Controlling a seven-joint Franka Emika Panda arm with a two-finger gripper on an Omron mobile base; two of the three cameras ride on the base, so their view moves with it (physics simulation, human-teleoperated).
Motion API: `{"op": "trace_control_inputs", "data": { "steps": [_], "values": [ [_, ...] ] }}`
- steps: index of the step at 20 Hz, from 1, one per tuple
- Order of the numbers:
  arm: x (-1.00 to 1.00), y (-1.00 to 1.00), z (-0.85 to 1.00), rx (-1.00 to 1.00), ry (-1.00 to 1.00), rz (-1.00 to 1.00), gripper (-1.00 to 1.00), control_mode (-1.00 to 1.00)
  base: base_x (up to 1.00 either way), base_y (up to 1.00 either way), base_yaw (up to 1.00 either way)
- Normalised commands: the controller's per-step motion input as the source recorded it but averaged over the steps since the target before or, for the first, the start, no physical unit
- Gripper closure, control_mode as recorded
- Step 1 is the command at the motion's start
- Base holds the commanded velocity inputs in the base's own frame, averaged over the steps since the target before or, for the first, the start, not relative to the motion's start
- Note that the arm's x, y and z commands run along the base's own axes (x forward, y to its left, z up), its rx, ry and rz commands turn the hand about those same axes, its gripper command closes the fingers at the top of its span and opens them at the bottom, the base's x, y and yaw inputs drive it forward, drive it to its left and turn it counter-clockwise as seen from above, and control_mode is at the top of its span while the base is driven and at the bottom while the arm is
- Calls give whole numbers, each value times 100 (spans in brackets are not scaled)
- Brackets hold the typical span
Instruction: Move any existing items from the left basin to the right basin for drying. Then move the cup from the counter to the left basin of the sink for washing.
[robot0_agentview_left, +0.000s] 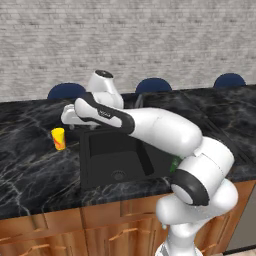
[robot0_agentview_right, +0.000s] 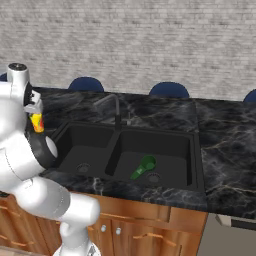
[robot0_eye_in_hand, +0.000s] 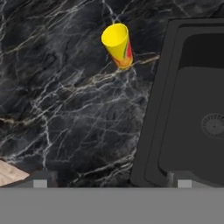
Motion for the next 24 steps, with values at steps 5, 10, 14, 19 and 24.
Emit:
{"op": "trace_control_inputs", "data": {
  "steps": [5, 10, 14, 19, 24],
  "values": [
    [45, 3, -25, 4, 2, -6, -100, -100, 0, 0, 0],
    [43, 24, -30, 5, 11, -9, -100, -100, 0, 0, 0],
    [29, 15, -18, 4, 5, -8, -100, -100, 0, 0, 0],
    [35, 4, -14, 1, 1, -8, -100, -100, 0, 0, 0],
    [33, 14, -21, 1, 0, -7, -100, -100, 0, 0, 0]
  ]
}}
